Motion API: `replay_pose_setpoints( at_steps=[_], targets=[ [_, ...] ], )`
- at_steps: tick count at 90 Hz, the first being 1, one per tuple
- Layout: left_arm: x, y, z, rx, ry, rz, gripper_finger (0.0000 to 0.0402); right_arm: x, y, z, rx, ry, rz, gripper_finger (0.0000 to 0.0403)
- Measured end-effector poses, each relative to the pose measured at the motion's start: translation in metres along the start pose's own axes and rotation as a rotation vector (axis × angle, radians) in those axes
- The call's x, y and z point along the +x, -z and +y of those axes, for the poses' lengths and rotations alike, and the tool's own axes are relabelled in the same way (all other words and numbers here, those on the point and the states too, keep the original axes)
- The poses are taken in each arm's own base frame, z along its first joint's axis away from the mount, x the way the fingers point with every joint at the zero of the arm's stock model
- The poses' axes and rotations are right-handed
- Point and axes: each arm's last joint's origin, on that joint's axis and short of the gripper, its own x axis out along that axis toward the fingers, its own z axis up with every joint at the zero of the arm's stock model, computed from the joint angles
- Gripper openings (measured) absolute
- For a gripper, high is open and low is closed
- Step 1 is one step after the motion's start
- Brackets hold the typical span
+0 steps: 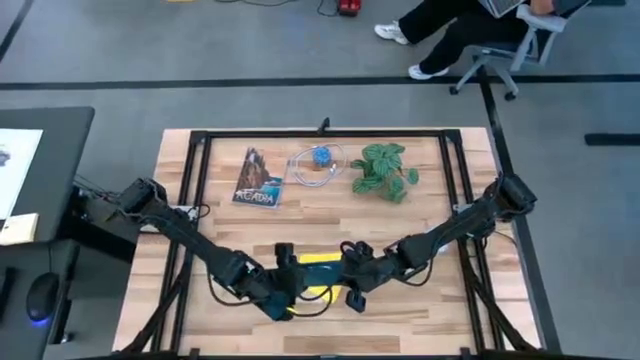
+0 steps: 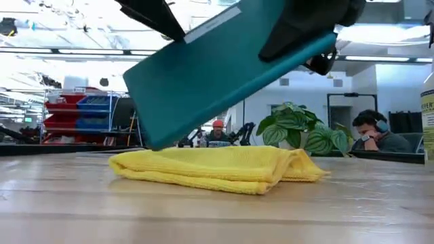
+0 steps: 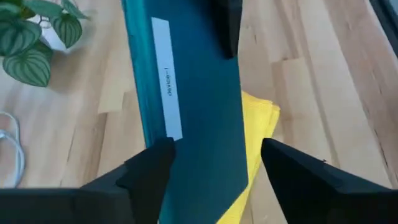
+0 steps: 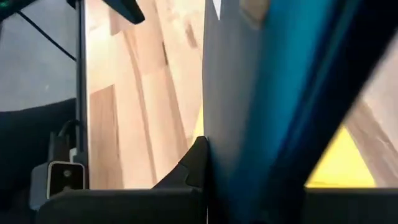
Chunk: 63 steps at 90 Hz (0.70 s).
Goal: Clean tablet
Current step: Spray the back of the tablet using the cleaning bottle
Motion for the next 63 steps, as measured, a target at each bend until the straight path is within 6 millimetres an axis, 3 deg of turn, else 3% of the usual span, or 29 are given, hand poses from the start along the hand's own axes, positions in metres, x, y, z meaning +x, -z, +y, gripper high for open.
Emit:
replay_pose_setpoints(
  at_steps=[31,63],
  targets=[
    [-0.001,0.009,0.003,-0.050,-0.044,0.074,0.0233,-0.002,0.005,0.004,-0.077,-0.016,0.027,0.0015],
    [0.013,-0.009,0.016,-0.115,0.115,0.025,0.0233,-0.003,0.005,0.010,-0.171,-0.048,-0.008,0.0015]
  ],
)
